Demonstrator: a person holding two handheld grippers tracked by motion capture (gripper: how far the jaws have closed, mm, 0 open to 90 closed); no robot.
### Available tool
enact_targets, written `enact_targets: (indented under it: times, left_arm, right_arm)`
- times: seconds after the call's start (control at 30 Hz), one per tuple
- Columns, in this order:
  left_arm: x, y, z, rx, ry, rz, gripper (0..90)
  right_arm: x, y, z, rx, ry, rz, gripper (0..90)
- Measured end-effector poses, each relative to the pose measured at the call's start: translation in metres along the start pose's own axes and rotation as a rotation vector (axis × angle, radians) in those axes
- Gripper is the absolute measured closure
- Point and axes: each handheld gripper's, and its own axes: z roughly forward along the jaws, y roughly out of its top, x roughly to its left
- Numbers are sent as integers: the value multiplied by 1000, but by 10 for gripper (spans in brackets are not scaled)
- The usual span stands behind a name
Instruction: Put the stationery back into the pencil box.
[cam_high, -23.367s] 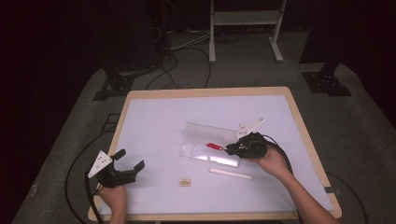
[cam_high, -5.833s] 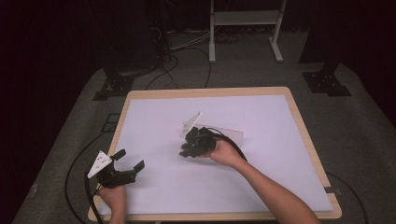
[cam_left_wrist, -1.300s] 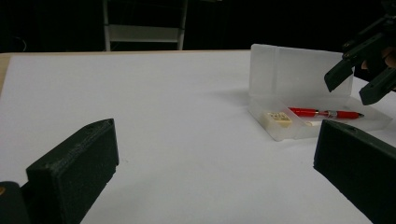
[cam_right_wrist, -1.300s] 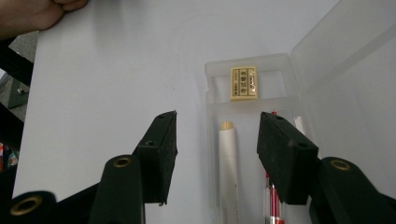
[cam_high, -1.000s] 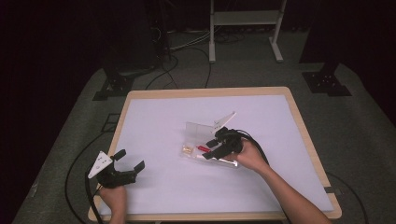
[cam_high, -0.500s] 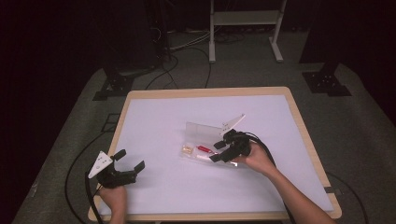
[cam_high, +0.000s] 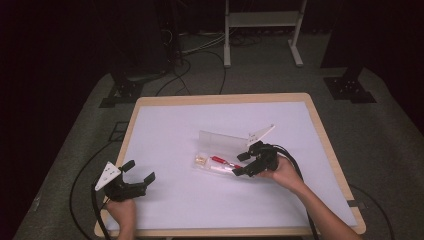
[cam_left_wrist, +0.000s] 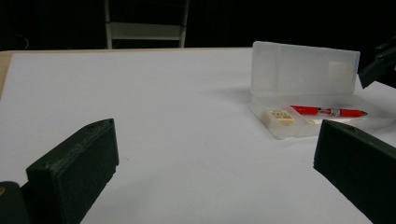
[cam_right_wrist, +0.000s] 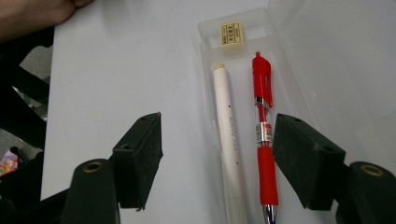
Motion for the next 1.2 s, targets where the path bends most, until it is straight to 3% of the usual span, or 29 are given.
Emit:
enact_targets:
  times: [1.2]
  left_arm:
    - [-1,0,0,14,7,8,0]
  right_arm:
    - [6,-35,-32,-51,-43,8,234]
